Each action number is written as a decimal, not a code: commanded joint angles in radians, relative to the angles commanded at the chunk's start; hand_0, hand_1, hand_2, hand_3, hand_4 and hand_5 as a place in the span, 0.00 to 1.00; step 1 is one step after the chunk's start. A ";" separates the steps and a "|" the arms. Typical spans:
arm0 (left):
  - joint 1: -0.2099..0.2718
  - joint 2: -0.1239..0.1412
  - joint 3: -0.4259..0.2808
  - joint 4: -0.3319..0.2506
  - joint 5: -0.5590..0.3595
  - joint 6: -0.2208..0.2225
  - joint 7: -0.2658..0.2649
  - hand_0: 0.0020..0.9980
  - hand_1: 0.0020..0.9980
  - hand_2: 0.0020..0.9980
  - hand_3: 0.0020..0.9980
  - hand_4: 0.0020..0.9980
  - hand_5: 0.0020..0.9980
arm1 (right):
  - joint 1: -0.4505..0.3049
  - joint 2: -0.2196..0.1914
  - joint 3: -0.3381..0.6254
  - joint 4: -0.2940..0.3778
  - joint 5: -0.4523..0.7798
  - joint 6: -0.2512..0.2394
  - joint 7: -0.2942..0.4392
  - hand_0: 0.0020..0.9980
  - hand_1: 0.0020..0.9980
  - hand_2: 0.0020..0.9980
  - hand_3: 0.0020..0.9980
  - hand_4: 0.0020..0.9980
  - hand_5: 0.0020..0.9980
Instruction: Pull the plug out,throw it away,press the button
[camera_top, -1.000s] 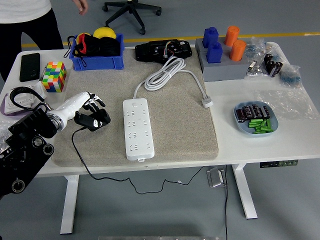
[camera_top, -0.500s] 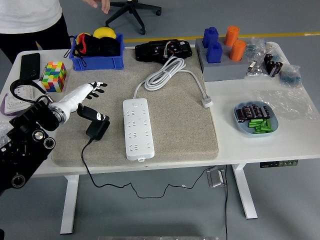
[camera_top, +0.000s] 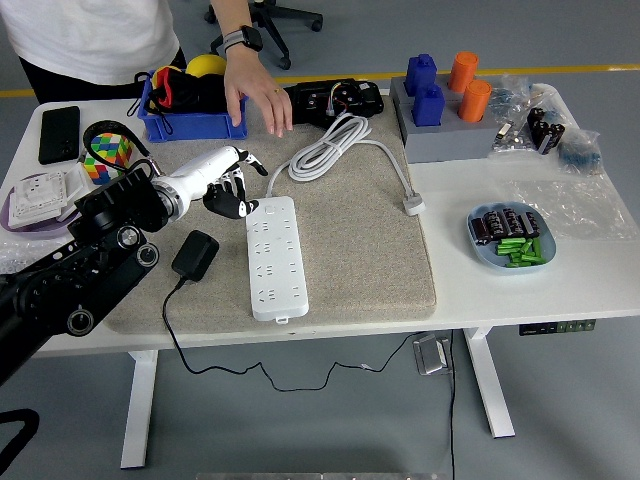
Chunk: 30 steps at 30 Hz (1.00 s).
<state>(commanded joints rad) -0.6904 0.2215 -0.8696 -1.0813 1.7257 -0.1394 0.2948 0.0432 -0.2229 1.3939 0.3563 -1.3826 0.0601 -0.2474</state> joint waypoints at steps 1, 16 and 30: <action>-0.006 -0.003 0.010 0.009 -0.003 -0.002 0.003 0.10 0.09 0.14 0.68 0.13 0.00 | 0.000 0.000 0.000 0.000 0.000 0.000 0.000 0.75 0.70 0.71 0.72 0.78 0.63; -0.073 -0.062 0.121 0.131 -0.023 -0.020 0.041 0.08 0.07 0.12 0.71 0.07 0.00 | 0.002 0.000 -0.003 -0.001 0.002 0.000 0.000 0.75 0.70 0.71 0.72 0.78 0.63; -0.106 -0.094 0.161 0.228 -0.005 -0.017 0.052 0.07 0.06 0.12 0.71 0.05 0.00 | 0.002 -0.002 -0.003 -0.001 0.002 0.000 0.000 0.75 0.70 0.71 0.72 0.78 0.63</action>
<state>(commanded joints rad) -0.7967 0.1273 -0.7086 -0.8537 1.7207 -0.1564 0.3467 0.0455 -0.2248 1.3907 0.3550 -1.3805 0.0604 -0.2479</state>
